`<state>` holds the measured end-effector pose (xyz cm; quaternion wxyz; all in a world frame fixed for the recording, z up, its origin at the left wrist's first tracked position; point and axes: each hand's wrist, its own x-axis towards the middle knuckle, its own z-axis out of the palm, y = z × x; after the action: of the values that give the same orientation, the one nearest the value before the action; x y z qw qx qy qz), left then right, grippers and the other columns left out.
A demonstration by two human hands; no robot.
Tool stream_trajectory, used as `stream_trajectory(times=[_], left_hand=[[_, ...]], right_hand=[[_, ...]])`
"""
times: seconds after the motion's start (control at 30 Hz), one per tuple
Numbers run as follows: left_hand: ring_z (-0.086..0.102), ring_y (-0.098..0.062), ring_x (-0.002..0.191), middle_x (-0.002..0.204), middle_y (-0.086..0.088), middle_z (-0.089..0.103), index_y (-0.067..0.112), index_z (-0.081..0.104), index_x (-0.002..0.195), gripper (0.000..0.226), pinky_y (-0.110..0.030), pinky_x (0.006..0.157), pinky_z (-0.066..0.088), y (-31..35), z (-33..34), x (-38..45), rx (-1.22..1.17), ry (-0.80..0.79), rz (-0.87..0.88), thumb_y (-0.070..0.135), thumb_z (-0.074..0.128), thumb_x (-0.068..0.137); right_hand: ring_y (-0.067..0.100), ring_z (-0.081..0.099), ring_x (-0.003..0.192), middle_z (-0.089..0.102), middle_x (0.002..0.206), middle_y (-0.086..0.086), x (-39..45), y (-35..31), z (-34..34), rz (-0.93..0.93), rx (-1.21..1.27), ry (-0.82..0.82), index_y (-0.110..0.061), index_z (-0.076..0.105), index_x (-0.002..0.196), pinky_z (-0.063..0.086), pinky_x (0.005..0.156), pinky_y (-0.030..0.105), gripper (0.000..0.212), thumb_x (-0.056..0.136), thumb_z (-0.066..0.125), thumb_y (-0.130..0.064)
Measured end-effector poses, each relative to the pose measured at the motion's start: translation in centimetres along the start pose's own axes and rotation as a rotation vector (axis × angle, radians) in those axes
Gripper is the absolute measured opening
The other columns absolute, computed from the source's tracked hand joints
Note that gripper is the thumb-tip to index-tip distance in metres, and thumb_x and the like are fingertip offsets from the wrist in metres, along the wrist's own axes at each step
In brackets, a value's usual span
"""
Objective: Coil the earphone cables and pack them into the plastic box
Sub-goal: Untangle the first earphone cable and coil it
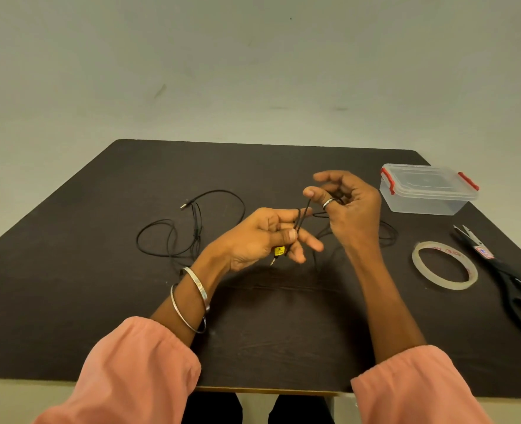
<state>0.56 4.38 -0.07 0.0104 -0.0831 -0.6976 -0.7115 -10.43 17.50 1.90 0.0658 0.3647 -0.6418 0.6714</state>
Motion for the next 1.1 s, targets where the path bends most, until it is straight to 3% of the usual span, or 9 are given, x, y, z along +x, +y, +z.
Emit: stream_trajectory(times=[0.1, 0.27, 0.4, 0.47, 0.57, 0.67, 0.77, 0.97, 1.1], left_hand=[[0.047, -0.006, 0.053, 0.082, -0.008, 0.065, 0.001, 0.039, 0.14, 0.042, -0.024, 0.062, 0.047, 0.2, -0.1, -0.3, -0.113, -0.025, -0.023, -0.002, 0.038, 0.098], [0.028, 0.001, 0.04, 0.063, -0.002, 0.049, -0.008, 0.041, 0.135, 0.042, -0.017, 0.045, 0.029, 0.5, 0.1, -0.1, -0.428, -0.015, 0.031, 0.012, 0.034, 0.099], [0.025, 0.0, 0.035, 0.055, 0.002, 0.045, -0.009, 0.045, 0.131, 0.044, -0.015, 0.038, 0.021, 0.8, -0.6, -0.4, -0.615, 0.053, 0.088, 0.02, 0.033, 0.099], [0.021, -0.002, 0.033, 0.055, 0.003, 0.046, -0.007, 0.044, 0.131, 0.044, -0.014, 0.037, 0.02, 0.9, -0.9, -0.6, -0.648, 0.105, 0.116, 0.021, 0.033, 0.099], [0.031, -0.001, 0.031, 0.061, 0.003, 0.05, -0.005, 0.044, 0.131, 0.043, -0.013, 0.037, 0.021, 1.2, -1.3, -0.7, -0.687, 0.205, 0.168, 0.019, 0.034, 0.097], [0.035, -0.002, 0.035, 0.065, 0.002, 0.054, -0.005, 0.043, 0.133, 0.04, -0.013, 0.039, 0.027, 1.5, -1.9, -0.4, -0.695, 0.374, 0.22, 0.012, 0.032, 0.098], [0.038, -0.003, 0.041, 0.067, 0.002, 0.055, -0.003, 0.047, 0.128, 0.034, -0.016, 0.043, 0.034, 1.5, -2.7, -0.3, -0.68, 0.557, 0.277, 0.008, 0.03, 0.101], [0.056, -0.012, 0.054, 0.069, -0.003, 0.062, -0.001, 0.048, 0.126, 0.028, -0.022, 0.054, 0.048, 1.0, -2.9, -0.1, -0.57, 0.792, 0.292, 0.006, 0.036, 0.102], [0.071, -0.021, 0.071, 0.072, -0.007, 0.069, 0.002, 0.048, 0.118, 0.02, -0.027, 0.063, 0.058, 0.7, -2.7, 0.3, -0.458, 0.84, 0.277, 0.008, 0.038, 0.102]], right_hand=[[0.02, 0.071, 0.077, 0.072, 0.08, 0.005, 0.0, 0.2, -0.1, 0.019, 0.018, -0.009, -0.017, 0.068, 0.092, 0.057, 0.059, 0.03, 0.019, 0.076, 0.078, -0.013], [0.006, 0.064, 0.066, 0.069, 0.074, -0.003, -0.1, 0.9, 0.6, 0.01, -0.017, 0.004, -0.013, 0.071, 0.084, 0.048, 0.06, 0.018, 0.005, 0.081, 0.074, -0.016], [0.027, 0.056, 0.054, 0.064, 0.062, 0.001, -0.5, 1.7, 1.0, -0.052, -0.155, -0.083, -0.015, 0.071, 0.082, 0.041, 0.049, 0.034, 0.015, 0.092, 0.062, -0.021], [0.02, 0.055, 0.052, 0.063, 0.062, -0.004, -0.6, 1.8, 1.2, -0.068, -0.198, -0.151, -0.017, 0.071, 0.085, 0.04, 0.048, 0.032, 0.016, 0.094, 0.059, -0.022], [0.004, 0.059, 0.062, 0.067, 0.073, -0.004, -0.9, 1.8, 1.8, -0.075, -0.227, -0.278, -0.012, 0.071, 0.094, 0.047, 0.058, 0.02, 0.012, 0.093, 0.06, -0.017], [0.016, 0.065, 0.083, 0.07, 0.092, -0.003, -1.3, 2.2, 2.3, -0.173, -0.496, -0.506, -0.013, 0.069, 0.103, 0.053, 0.073, 0.033, 0.016, 0.092, 0.058, -0.019], [0.021, 0.061, 0.083, 0.065, 0.088, -0.003, -2.0, 2.1, 3.1, -0.253, -0.654, -0.688, -0.017, 0.063, 0.101, 0.052, 0.069, 0.042, 0.016, 0.095, 0.05, -0.026], [0.021, 0.053, 0.079, 0.065, 0.084, 0.003, -2.1, 1.6, 3.5, -0.467, -0.707, -0.669, -0.01, 0.067, 0.103, 0.043, 0.066, 0.035, 0.024, 0.09, 0.051, -0.022], [0.019, 0.058, 0.078, 0.069, 0.084, 0.001, -1.8, 1.2, 2.9, -0.386, -0.554, -0.549, -0.011, 0.07, 0.099, 0.043, 0.068, 0.031, 0.02, 0.089, 0.055, -0.018]])
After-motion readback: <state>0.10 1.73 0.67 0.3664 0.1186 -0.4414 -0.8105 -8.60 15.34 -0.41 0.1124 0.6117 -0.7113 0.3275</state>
